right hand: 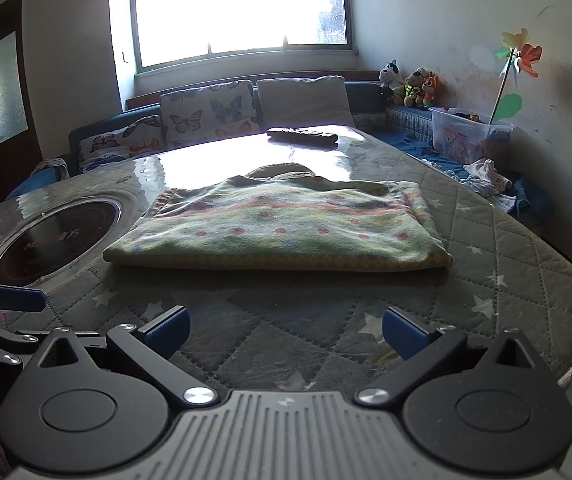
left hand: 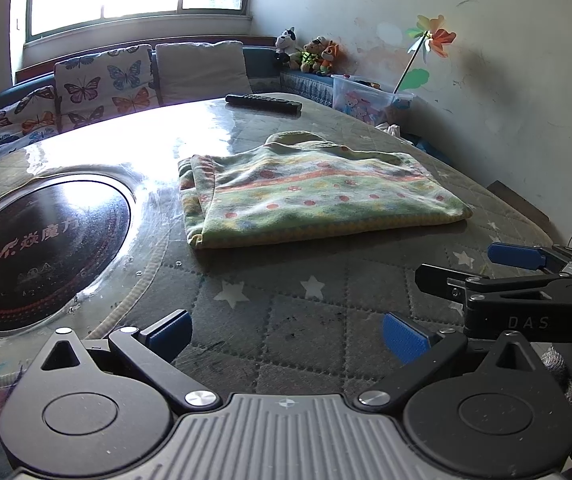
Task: Fold clothes
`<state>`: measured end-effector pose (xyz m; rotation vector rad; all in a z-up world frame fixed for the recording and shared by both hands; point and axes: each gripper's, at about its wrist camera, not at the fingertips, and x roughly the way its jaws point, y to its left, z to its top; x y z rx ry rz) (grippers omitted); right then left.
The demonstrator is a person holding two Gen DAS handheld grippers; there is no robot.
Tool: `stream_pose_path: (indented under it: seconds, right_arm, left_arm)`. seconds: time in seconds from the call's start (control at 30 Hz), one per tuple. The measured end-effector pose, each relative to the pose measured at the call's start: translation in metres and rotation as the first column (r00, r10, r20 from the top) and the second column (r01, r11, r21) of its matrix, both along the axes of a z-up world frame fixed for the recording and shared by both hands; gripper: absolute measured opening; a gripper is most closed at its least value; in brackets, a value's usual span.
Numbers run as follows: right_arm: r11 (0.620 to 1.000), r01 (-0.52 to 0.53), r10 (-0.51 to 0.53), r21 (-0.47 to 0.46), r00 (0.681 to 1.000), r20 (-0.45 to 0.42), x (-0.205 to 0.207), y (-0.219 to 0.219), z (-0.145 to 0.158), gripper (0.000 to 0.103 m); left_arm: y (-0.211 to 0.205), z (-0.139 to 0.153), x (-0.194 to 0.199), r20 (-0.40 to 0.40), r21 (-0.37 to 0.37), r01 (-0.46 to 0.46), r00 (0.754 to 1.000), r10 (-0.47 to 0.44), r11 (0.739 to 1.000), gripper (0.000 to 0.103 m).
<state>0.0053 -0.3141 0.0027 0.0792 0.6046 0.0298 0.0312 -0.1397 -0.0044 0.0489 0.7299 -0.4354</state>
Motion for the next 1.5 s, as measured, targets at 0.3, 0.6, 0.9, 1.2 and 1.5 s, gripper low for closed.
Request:
stream_pose_path:
  seconds: [0.3,0.6,0.9,1.2,1.5]
  right_arm:
    - [1.000,0.006,-0.006,0.007,1.000,-0.010,0.004,-0.002,-0.004,0.103]
    - [1.000,0.007,-0.007,0.012,1.000,-0.018,0.009,-0.003,-0.006,0.103]
    - [1.000,0.009,-0.009,0.016,1.000,-0.029,0.016,-0.005,-0.009,0.103]
    - [1.000,0.009,-0.008,0.020,0.999,-0.036,0.027,-0.005,-0.011,0.103]
    - [1.000,0.004,-0.003,0.023,0.999,-0.042,0.038,-0.005,-0.012,0.103]
  left_arm:
    - [-0.003,-0.001,0.004,-0.006,0.012,0.004,1.000,-0.004,1.000,0.103]
    - [-0.008,-0.001,0.009,-0.008,0.025,0.014,1.000,-0.014,1.000,0.103]
    - [-0.012,-0.002,0.018,-0.010,0.036,0.023,1.000,-0.022,0.999,0.103]
    - [-0.014,-0.003,0.026,-0.019,0.045,0.026,0.999,-0.026,0.999,0.103]
    - [-0.016,-0.005,0.036,-0.027,0.052,0.032,0.999,-0.030,0.998,0.103]
